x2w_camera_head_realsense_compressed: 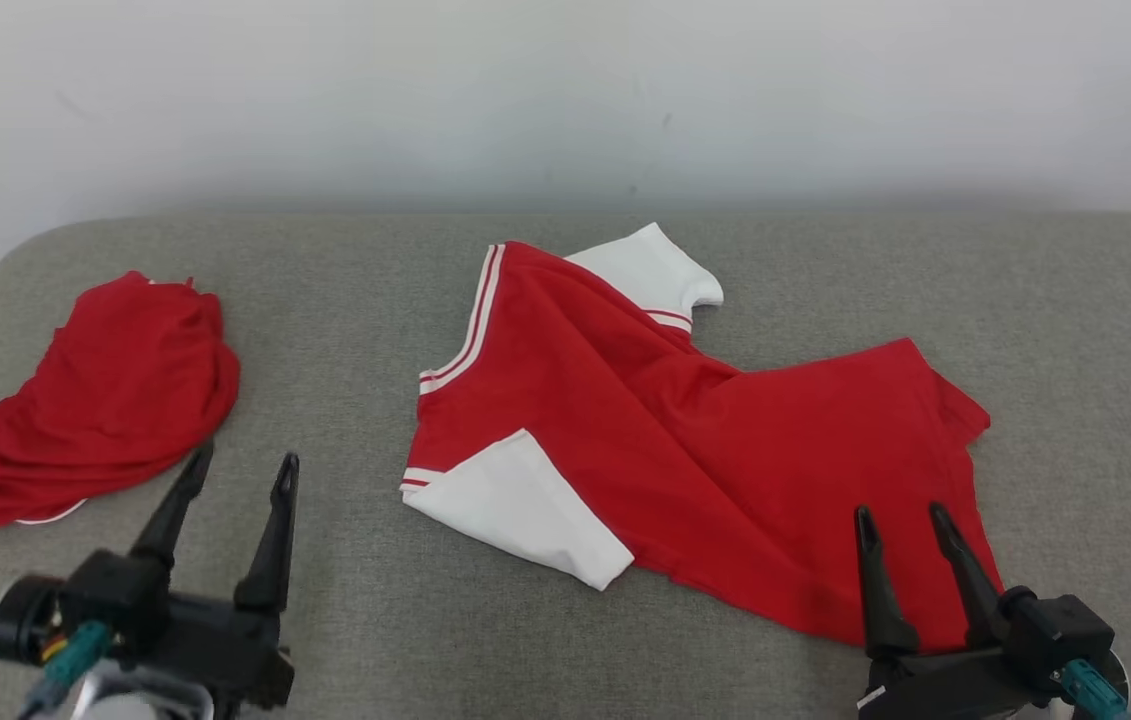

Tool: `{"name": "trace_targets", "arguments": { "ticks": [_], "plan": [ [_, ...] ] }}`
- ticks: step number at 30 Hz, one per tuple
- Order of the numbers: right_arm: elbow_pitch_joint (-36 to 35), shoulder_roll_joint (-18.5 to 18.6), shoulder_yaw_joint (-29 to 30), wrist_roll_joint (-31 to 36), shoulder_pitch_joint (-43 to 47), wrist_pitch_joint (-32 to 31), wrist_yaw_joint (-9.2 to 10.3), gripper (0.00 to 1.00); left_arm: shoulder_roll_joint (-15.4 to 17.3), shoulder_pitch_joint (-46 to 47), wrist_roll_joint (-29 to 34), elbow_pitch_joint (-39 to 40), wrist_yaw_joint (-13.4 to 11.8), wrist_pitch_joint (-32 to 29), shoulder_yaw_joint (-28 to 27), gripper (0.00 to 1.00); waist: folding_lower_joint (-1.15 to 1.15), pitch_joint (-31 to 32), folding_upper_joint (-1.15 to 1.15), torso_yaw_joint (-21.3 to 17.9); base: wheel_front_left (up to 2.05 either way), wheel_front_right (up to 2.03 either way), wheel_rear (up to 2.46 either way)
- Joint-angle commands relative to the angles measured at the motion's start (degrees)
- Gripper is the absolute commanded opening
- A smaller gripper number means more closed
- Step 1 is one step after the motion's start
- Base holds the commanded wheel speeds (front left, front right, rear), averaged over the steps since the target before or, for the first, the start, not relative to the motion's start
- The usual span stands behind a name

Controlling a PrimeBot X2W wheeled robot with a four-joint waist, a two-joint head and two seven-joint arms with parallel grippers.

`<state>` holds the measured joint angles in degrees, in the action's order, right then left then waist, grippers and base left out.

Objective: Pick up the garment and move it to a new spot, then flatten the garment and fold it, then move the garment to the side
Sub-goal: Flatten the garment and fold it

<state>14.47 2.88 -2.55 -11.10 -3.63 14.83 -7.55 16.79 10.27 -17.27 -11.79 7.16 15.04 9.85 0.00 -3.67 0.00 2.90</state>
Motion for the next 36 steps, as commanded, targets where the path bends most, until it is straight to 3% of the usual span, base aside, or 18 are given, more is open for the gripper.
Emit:
{"name": "trace_targets", "arguments": {
  "ticks": [1, 3, 9, 16, 22, 36],
  "plan": [
    [0.27, 0.0, -0.41, -0.68, -1.02, 0.16, 0.13, 1.0, 2.05, 5.16, -3.01, -0.96, 0.33, -1.06, 3.58, 1.0, 0.0, -2.33, 0.0, -3.37, 0.0, 0.0, 0.0],
    [0.34, 0.03, -0.35, -0.82, -1.32, 0.2, 0.13, 1.0, 3.74, 7.6, -4.07, -1.31, 0.28, -1.88, 5.54, 1.0, 0.0, -2.8, 0.0, -4.23, 0.0, 0.0, 0.0],
    [1.25, -0.01, -1.15, -1.9, -3.26, 0.37, 0.13, 1.0, 12.42, 19.92, -14.91, -2.73, 0.24, -8.09, 16.52, 1.0, 0.0, -5.57, 0.0, -9.59, 0.0, 0.0, 0.0],
    [0.96, -0.02, -1.71, -3.2, -4.72, 0.31, 0.13, 1.0, 19.63, 28.52, -26.18, -5.61, 0.25, -15.9, 27.03, 1.0, 0.0, -8.3, 0.0, -14.37, 0.0, 0.0, 0.0],
    [0.64, -0.03, -1.98, -3.95, -5.75, 0.32, 0.13, 1.0, 22.81, 31.88, -32.13, -8.0, 0.25, -18.57, 35.68, 1.0, 0.0, -9.92, 0.0, -16.98, 0.0, 0.0, 0.0],
    [0.7, -0.01, -2.61, -4.81, -5.65, 0.33, 0.13, 1.0, 24.86, 36.16, -40.0, -13.64, 0.26, -19.7, 49.71, 1.0, 0.0, -10.4, 0.0, -19.33, 0.0, 0.0, 0.0]
  ]
}}
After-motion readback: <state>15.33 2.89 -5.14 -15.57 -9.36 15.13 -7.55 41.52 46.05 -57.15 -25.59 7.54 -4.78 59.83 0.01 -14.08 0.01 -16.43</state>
